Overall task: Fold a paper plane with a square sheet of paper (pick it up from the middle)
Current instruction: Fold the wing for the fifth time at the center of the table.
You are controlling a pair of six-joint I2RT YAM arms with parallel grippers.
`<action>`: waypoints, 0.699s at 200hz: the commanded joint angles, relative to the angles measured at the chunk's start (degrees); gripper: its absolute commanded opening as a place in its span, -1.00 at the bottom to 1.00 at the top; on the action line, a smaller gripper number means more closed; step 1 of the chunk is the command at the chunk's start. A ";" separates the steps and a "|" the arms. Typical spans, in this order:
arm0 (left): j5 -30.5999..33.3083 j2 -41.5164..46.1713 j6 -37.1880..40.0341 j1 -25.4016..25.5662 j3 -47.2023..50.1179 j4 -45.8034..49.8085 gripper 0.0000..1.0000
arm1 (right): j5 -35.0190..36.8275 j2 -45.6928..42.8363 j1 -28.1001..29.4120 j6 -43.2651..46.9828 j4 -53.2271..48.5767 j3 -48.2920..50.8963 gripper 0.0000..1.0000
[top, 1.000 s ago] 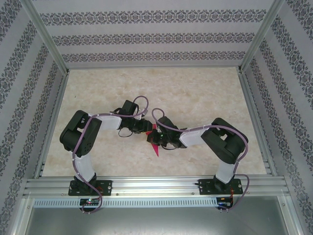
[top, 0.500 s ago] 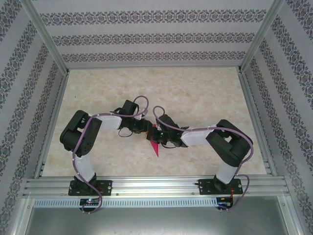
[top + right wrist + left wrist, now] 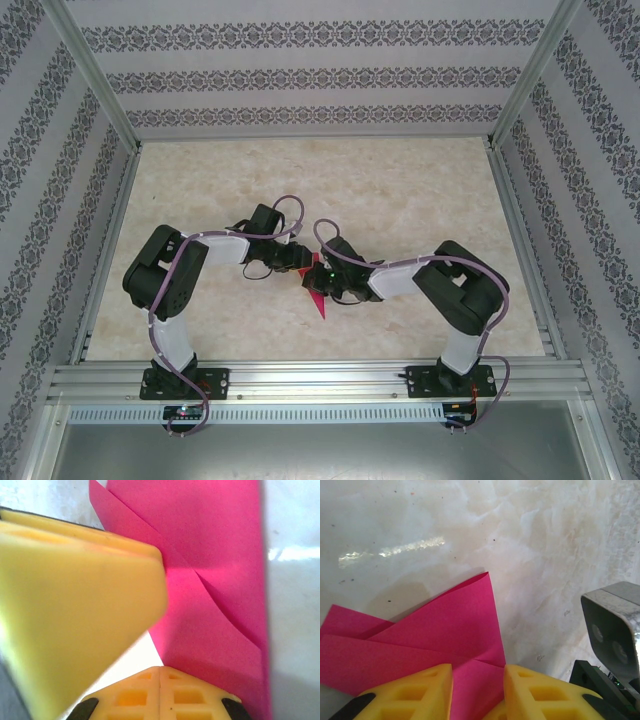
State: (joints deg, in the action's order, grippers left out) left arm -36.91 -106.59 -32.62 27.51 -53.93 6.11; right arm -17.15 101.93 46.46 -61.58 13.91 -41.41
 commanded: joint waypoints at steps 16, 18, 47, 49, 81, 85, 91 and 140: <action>5.64 -2.93 -0.29 0.82 -0.08 1.89 -0.32 | -3.32 -3.65 0.80 0.85 -4.01 3.00 -0.87; 5.73 -3.04 -0.30 0.82 -0.11 2.00 -0.32 | -3.26 -3.73 0.89 0.83 -4.30 3.18 -0.87; 6.23 -3.01 -0.25 0.84 0.10 2.43 -0.33 | -4.57 -4.61 2.00 0.14 -4.07 6.92 -0.86; 6.23 -3.01 -0.23 0.81 0.13 2.49 -0.33 | -4.63 -4.69 2.11 0.01 -4.07 7.19 -0.86; 6.33 -2.83 -0.07 0.87 0.04 3.02 -0.32 | -4.69 -7.67 4.44 -0.54 -4.22 11.64 -0.85; 6.40 -2.82 -0.07 0.81 0.03 3.09 -0.32 | -4.65 -8.09 4.66 -0.50 -4.37 12.13 -0.84; 6.41 -2.84 0.01 0.84 -0.03 3.06 -0.32 | -4.52 -8.83 4.98 -0.60 -4.62 12.86 -0.84; 6.21 -2.84 0.26 0.81 -0.78 3.89 -0.32 | -4.54 -13.59 5.75 -1.19 -5.50 18.43 -0.83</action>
State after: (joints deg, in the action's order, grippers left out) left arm -35.64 -106.59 -33.30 27.88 -54.48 7.18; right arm -19.18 89.78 50.65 -62.04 15.42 -26.76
